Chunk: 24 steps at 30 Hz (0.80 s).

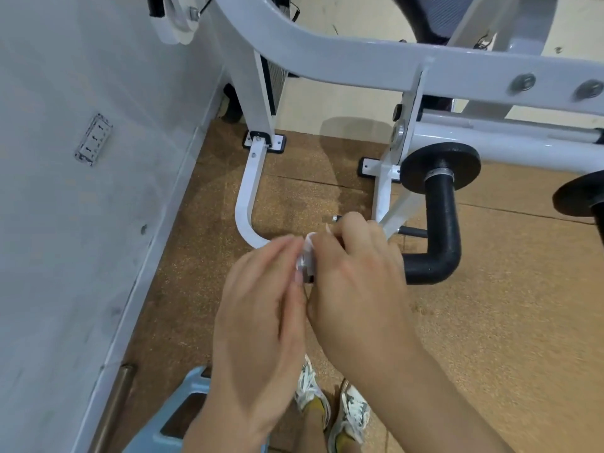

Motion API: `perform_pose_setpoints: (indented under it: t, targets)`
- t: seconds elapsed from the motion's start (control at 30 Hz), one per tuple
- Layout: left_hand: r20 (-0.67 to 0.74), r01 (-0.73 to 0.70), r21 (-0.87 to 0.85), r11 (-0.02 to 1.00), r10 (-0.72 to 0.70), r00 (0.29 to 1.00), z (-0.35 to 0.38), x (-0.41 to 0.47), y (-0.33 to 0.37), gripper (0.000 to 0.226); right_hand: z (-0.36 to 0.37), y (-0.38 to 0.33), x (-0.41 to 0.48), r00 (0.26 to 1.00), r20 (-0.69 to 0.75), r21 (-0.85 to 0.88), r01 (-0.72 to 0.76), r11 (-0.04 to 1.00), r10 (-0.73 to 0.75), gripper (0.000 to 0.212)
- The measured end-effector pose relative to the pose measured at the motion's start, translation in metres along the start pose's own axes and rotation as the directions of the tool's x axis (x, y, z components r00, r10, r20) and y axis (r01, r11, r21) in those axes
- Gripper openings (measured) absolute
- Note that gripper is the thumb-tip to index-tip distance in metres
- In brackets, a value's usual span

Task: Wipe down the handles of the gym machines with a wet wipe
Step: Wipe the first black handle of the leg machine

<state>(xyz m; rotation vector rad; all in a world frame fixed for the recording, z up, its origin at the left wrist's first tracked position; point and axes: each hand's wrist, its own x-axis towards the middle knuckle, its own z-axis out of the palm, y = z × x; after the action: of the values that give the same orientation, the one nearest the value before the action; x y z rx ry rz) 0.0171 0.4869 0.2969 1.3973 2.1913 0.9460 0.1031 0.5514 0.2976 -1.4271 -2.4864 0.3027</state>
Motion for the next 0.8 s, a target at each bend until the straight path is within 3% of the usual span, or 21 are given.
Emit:
perform_pose_setpoints:
  t: [0.07, 0.17, 0.27, 0.33, 0.43, 0.5, 0.7, 0.8]
  targets:
    - [0.032, -0.053, -0.011, 0.999, 0.053, 0.998, -0.005, 0.006, 0.002, 0.035, -0.001, -0.002, -0.008, 0.999, 0.046, 0.047, -0.03, 0.998, 0.028, 0.019]
    - [0.106, -0.19, 0.011, 0.982, 0.187, 0.977, -0.006, 0.006, 0.002, 0.033, -0.004, 0.0, -0.038, 0.995, 0.085, 0.296, -0.069, 0.953, 0.045, 0.054]
    - [0.18, -0.263, 0.142, 0.954, 0.236, 0.955, -0.003, 0.011, -0.002, 0.041, -0.004, 0.004, -0.053, 0.99, 0.071, 0.626, -0.139, 0.768, 0.121, 0.055]
    - [0.255, -0.326, 0.248, 0.912, 0.263, 0.93, -0.003, 0.02, -0.001, 0.041, -0.003, 0.006, -0.059, 0.98, 0.05, 0.722, -0.17, 0.671, 0.194, 0.05]
    - [0.355, -0.241, 0.213, 0.947, 0.155, 0.922, -0.002, 0.045, 0.002, 0.033, 0.0, 0.008, -0.06, 0.952, 0.082, 0.811, -0.236, 0.536, 0.296, 0.041]
    - [0.371, -0.222, 0.141, 0.965, 0.156, 0.915, 0.0, 0.051, 0.0, 0.034, 0.0, 0.008, -0.057, 0.93, 0.136, 0.845, -0.289, 0.451, 0.341, 0.04]
    - [0.158, -0.475, 0.247, 0.845, 0.448, 0.88, 0.001, 0.007, -0.024, 0.029, 0.005, 0.004, -0.063, 0.905, 0.261, 0.858, -0.378, 0.348, 0.337, 0.044]
    - [0.2, -0.32, 0.309, 0.896, 0.268, 0.943, 0.004, 0.029, -0.012, 0.032, 0.004, 0.001, -0.062, 0.903, 0.262, 0.857, -0.38, 0.348, 0.342, 0.035]
